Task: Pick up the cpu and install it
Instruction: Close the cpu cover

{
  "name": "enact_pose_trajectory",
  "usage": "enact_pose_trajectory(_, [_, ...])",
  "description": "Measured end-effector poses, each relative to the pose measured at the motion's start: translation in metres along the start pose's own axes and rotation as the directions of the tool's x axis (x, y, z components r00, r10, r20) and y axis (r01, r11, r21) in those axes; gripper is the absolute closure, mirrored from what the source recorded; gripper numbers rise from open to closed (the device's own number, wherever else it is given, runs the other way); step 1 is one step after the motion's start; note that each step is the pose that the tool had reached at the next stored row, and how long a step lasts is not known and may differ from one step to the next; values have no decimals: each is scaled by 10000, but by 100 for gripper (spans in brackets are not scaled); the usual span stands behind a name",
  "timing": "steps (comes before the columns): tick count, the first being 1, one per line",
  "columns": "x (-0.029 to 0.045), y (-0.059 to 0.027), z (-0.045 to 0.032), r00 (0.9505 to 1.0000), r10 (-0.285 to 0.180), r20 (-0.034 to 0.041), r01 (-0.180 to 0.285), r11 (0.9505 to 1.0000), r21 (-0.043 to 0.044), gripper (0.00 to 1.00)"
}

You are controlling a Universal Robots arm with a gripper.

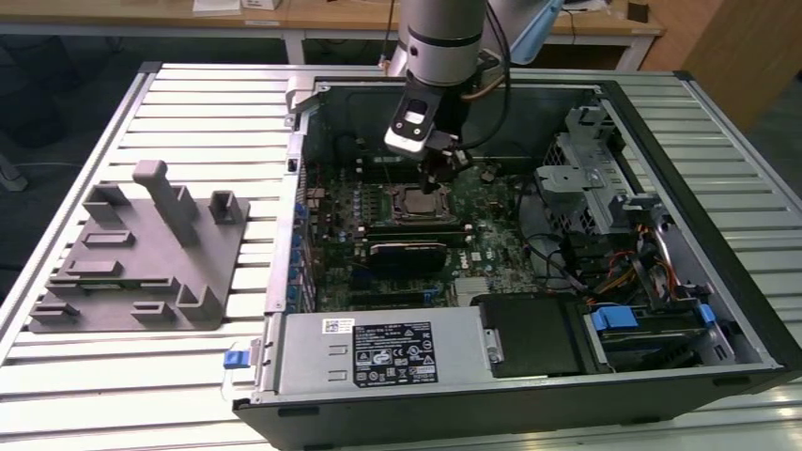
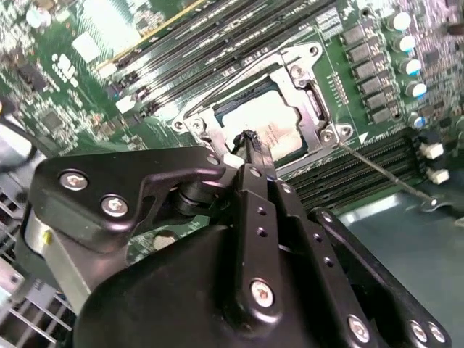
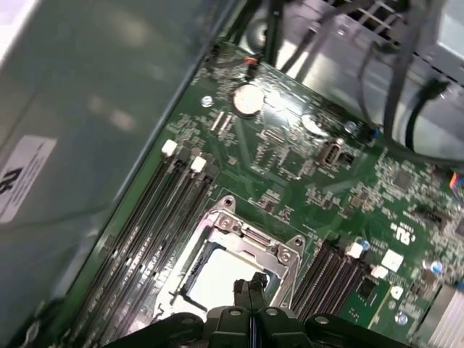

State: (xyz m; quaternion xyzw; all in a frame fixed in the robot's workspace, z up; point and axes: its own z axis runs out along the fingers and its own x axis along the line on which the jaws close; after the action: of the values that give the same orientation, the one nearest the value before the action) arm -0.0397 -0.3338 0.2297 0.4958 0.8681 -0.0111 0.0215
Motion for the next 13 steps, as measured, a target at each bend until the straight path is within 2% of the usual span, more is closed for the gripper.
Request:
enact_pose_trajectory(4, [0,0,1,9973,-733,0,733,9973,-36,89])
enact_pose_trajectory(8, [0,0,3,9895,-1448,2,1447,9894,-71,89])
enact_pose_trajectory(11, [0,0,4,9801,-1983,5,1983,9801,-97,89])
enact_pose_trajectory(12, [0,0,4,9721,-2346,8,2345,9720,-114,89])
enact_pose_trajectory(13, [0,0,5,9676,-2525,10,2525,9675,-123,89])
